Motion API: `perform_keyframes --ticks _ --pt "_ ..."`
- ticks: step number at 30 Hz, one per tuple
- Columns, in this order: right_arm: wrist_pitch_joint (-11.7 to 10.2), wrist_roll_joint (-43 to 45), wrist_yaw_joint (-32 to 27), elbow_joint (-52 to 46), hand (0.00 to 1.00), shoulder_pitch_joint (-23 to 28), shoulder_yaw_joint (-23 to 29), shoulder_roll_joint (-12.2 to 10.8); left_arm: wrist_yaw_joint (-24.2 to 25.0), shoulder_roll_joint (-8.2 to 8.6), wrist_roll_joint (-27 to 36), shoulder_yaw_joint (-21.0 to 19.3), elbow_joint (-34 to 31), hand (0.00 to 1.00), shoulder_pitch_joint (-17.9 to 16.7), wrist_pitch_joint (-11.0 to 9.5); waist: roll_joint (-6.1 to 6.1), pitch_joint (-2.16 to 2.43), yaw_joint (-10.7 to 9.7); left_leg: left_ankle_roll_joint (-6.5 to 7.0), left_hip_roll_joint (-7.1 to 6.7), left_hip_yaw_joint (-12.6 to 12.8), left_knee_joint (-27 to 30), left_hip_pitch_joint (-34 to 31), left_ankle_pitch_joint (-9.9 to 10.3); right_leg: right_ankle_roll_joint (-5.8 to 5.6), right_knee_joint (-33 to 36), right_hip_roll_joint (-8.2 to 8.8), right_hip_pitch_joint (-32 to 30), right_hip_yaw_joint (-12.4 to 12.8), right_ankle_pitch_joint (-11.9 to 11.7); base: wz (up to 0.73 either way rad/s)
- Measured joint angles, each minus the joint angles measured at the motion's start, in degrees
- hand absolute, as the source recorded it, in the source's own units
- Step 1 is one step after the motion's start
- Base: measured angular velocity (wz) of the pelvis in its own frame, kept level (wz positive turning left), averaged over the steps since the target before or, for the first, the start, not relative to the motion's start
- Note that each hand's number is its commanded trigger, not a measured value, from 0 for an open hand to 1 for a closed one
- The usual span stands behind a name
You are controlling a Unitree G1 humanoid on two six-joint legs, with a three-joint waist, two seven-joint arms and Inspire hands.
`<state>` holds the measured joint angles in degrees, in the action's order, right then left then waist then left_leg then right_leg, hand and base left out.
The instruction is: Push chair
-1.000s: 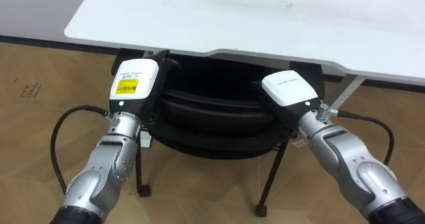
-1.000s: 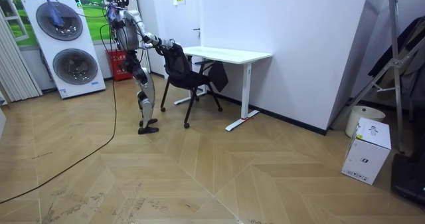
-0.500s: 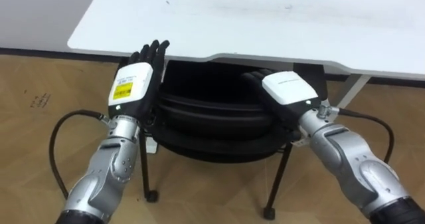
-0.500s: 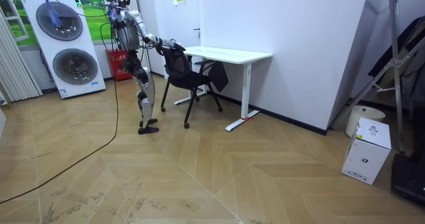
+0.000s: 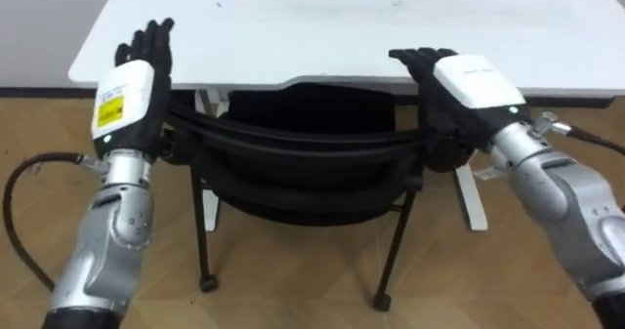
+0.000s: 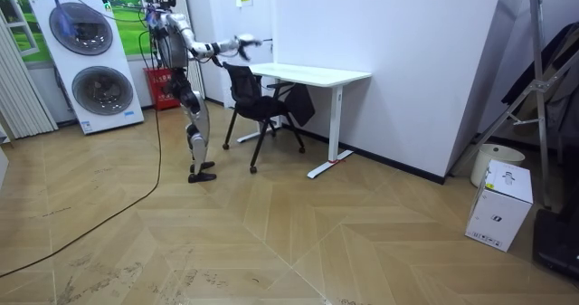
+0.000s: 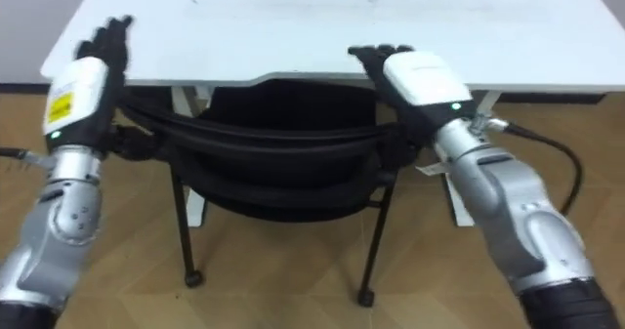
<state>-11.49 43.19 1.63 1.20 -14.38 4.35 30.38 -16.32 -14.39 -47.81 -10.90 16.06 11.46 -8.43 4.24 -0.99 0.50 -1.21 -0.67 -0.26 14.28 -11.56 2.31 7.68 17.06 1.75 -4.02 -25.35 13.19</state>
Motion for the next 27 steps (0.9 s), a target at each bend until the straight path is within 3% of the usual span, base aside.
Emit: perform_keyframes --ticks 1,2,3,5,7,8,9,11,14,15,17,19,22,24,26,27 --pt "-0.44 -3.06 -4.61 -1.2 0.0 -0.8 6.27 2.95 -2.48 -1.07 0.87 -3.95 -3.24 0.0 0.11 -1.8 -0.19 0.0 0.04 0.23 -0.02 0.09 -0.1 0.16 0.15 -0.25 -0.65 -0.13 0.31 0.28 -0.3 -0.06" --pt "-0.23 -7.2 -9.41 -1.67 0.0 -1.27 12.06 5.27 -6.83 -3.34 4.37 -7.11 -6.13 0.0 0.1 -4.08 -0.39 0.0 -0.07 0.45 -0.01 0.22 -0.55 0.88 0.3 -0.56 -1.52 -0.23 1.12 0.41 -0.51 -0.05" --pt "-0.12 -9.11 -11.73 -2.09 0.0 -1.13 14.78 6.19 -9.19 -4.59 6.72 -8.7 -7.14 0.0 0.03 -5.19 -0.51 0.06 -0.04 0.59 -0.01 0.33 -0.78 1.28 0.42 -0.66 -1.76 -0.2 1.49 0.54 -0.52 -0.08" --pt "-1.52 -15.17 -19.45 -3.22 0.0 -0.1 24.76 8.38 -16.45 -8.07 13.75 -17.87 -9.7 0.0 -2.0 -8.06 -1.53 0.83 -0.23 1.19 -0.21 1.96 -1.57 2.38 0.88 -1.39 -2.63 0.03 2.18 1.34 -0.51 -0.19" --pt "-2.4 -19.84 -25.6 -2.63 0.0 1.41 30.76 8.45 -20.99 -9.86 20.88 -23.67 -9.2 0.0 -5.23 -9.24 -1.89 0.84 -1.2 1.48 -0.64 2.33 -2.1 3.41 1.07 -1.97 -2.55 0.24 3.01 1.89 -0.2 -0.1" --pt "-2.37 -24.41 -28.42 -1.93 0.0 2.52 34.1 8.48 -22.96 -10.07 25.35 -28.02 -9.02 0.0 -7.93 -9.28 -1.89 0.85 -1.89 1.7 -0.87 2.78 -2.51 3.97 1.22 -2.25 -2.53 0.3 3.09 2.67 -0.01 -0.09" --pt "-2.17 -26.66 -29.51 -1.74 0.0 2.75 35.78 8.48 -24.04 -10.06 27.23 -29.92 -8.47 0.0 -8.83 -9.24 -1.91 0.85 -2.06 1.75 -0.96 2.76 -2.53 3.96 1.27 -2.32 -2.53 0.35 3.05 2.76 0.03 -0.12" --pt "-2.11 -37.19 -34.72 -1.19 0.0 4.0 42.26 8.5 -27.57 -10.04 36.73 -35.75 -6.41 0.0 -11.58 -9.01 -1.64 0.85 -3.02 1.73 -1.09 2.75 -2.45 3.86 1.72 -2.62 -2.81 0.36 2.99 3.02 0.28 -0.02" --pt "-2.15 -44.26 -40.65 0.28 0.0 4.9 49.85 8.5 -31.41 -9.74 46.49 -41.06 -4.36 0.0 -16.4 -8.7 -1.7 0.94 -4.26 1.77 -1.01 2.66 -1.01 2.74 2.87 -2.79 -3.63 0.1 2.86 2.93 0.41 0.04" --pt "-2.05 -45.74 -41.66 0.49 0.0 5.35 51.32 8.49 -32.08 -9.54 48.02 -41.45 -4.05 0.0 -17.08 -8.43 -1.75 0.97 -4.36 1.82 -1.0 2.68 -0.61 2.56 3.18 -2.85 -3.63 0.07 2.88 2.96 0.45 0.03" --pt "-1.77 -50.31 -45.28 0.73 0.0 9.54 55.53 8.47 -33.74 -7.57 54.15 -41.97 -3.07 0.0 -20.56 -8.05 -2.36 1.51 -4.41 2.03 -1.11 2.78 -0.5 2.75 3.89 -3.24 -3.72 0.02 3.31 3.17 0.42 -0.04" --pt "-1.81 -54.76 -46.95 2.75 0.0 13.36 56.03 8.02 -34.13 -6.91 59.42 -41.71 -0.04 0.0 -22.68 -8.03 -2.66 1.48 -3.84 2.14 -1.2 3.08 -0.91 3.63 4.09 -3.49 -4.4 0.04 4.25 3.45 0.3 -0.09" --pt "-0.82 -63.75 -46.85 7.2 0.0 20.43 55.88 4.29 -34.3 -5.61 68.27 -39.7 7.42 0.0 -24.14 -6.84 -2.76 1.49 -3.29 2.24 -1.09 3.49 -0.86 4.15 4.68 -3.65 -4.47 -0.02 4.7 4.06 0.38 -0.08" --pt "-0.11 -68.36 -45.89 9.53 0.0 24.62 55.55 -0.71 -34.04 -3.4 71.58 -38.32 12.17 0.0 -25.04 -6.42 -2.93 1.5 -2.6 2.25 -0.99 3.93 -0.84 4.37 5.04 -3.69 -4.48 -0.06 4.88 4.5 0.41 -0.13" --pt "1.05 -73.86 -42.97 14.17 0.0 30.71 54.11 -8.66 -31.71 0.25 76.24 -36.5 19.21 0.0 -26.81 -5.36 -3.09 1.46 -1.35 2.34 -0.95 4.27 -1.03 4.53 5.56 -3.92 -4.42 -0.03 4.93 4.95 0.49 -0.1" --pt "1.28 -75.35 -42.2 15.6 0.0 32.12 53.36 -10.74 -30.91 1.4 77.17 -36.23 20.64 0.0 -27.52 -5.21 -3.27 1.54 -1.2 2.35 -0.93 4.31 -0.95 4.51 5.77 -3.99 -4.42 -0.01 4.94 5.04 0.54 -0.03"
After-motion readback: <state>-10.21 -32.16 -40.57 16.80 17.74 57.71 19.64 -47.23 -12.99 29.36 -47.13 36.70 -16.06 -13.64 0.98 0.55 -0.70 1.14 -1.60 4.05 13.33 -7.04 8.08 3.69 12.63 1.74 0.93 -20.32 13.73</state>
